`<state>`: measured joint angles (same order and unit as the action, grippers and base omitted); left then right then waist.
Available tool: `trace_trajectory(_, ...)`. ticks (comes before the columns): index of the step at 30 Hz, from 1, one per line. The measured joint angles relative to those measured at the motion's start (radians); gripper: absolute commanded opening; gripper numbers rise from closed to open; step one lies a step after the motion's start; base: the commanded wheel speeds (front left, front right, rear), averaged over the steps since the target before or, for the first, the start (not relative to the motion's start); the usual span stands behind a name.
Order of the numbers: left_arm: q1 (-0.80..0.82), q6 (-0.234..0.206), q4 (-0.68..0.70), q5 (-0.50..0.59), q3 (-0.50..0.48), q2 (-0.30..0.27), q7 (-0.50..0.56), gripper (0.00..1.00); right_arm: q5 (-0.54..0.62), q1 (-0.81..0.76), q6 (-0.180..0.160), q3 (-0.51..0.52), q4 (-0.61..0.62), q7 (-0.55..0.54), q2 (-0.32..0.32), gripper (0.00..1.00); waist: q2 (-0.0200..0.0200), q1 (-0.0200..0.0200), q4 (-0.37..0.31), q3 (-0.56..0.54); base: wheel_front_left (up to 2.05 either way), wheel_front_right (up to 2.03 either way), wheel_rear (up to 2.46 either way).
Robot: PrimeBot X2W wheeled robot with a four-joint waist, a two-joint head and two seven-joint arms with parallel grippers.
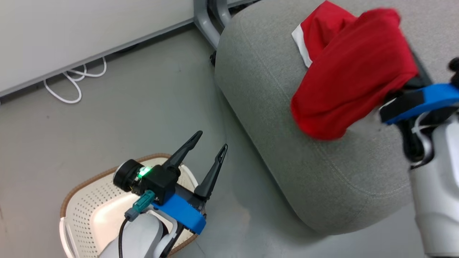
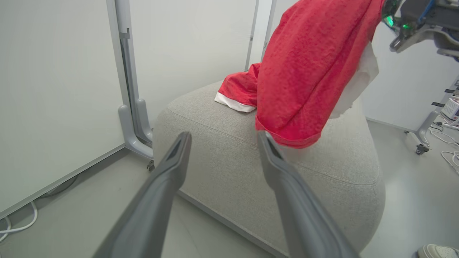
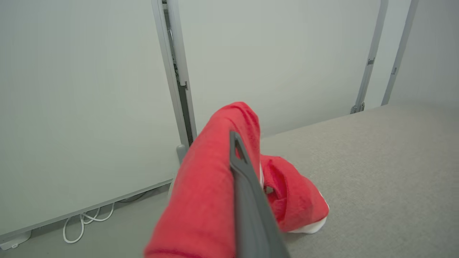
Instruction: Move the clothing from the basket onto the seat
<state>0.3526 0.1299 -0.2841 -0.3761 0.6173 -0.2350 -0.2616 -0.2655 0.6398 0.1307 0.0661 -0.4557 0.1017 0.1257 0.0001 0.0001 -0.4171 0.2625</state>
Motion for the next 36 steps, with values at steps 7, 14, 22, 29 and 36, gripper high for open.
trace_trajectory(7,0.069,0.0,0.038,0.02,0.012,-0.03,0.0,1.0,-0.014,0.18,0.0,0.186,0.054,-0.058,0.11,0.0,0.0,0.0001,0.043,0.116,0.0,0.0,0.0)
trace_trajectory(14,0.121,0.0,0.088,0.042,0.019,-0.065,0.0,1.0,0.013,0.338,0.0,0.358,0.026,-0.063,0.229,0.0,0.0,0.0001,0.092,0.233,0.0,0.0,0.0)
trace_trajectory(22,0.154,0.0,0.151,0.069,0.009,-0.096,0.0,1.0,0.043,0.372,0.0,0.464,-0.135,0.006,0.246,0.0,-0.0001,0.0001,0.144,0.358,0.0,0.0,0.0)
trace_trajectory(29,0.17,0.0,0.19,0.086,-0.004,-0.099,0.0,1.0,0.123,0.365,0.0,0.508,-0.313,0.087,0.239,0.0,-0.0001,0.0,0.182,0.442,0.0,0.0,0.0)
trace_trajectory(36,0.17,0.0,0.193,0.089,-0.008,-0.079,0.0,1.0,0.198,0.37,0.0,0.544,-0.412,0.122,0.239,0.0,-0.0001,0.0,0.205,0.452,0.0,0.0,0.0)
